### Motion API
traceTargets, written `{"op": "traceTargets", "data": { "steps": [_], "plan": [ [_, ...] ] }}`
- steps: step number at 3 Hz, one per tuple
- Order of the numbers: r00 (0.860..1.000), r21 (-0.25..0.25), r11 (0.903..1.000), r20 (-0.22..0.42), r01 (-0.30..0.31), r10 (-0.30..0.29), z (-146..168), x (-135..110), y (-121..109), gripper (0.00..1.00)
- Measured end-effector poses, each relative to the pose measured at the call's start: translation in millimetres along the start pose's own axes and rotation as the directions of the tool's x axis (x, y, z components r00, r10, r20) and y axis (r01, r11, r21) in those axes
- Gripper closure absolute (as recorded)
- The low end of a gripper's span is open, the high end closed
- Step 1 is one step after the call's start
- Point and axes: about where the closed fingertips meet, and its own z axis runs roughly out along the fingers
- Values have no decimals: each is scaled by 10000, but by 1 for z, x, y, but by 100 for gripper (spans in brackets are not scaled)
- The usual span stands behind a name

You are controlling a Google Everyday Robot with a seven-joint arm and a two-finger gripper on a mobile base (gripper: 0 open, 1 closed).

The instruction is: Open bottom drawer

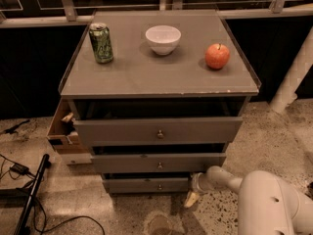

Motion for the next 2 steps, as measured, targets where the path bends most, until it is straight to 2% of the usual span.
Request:
{"op": "traceTargets", "data": {
  "steps": [2],
  "plan": [
    [9995,-465,9987,-250,-217,205,3,9,9,0]
  ]
}}
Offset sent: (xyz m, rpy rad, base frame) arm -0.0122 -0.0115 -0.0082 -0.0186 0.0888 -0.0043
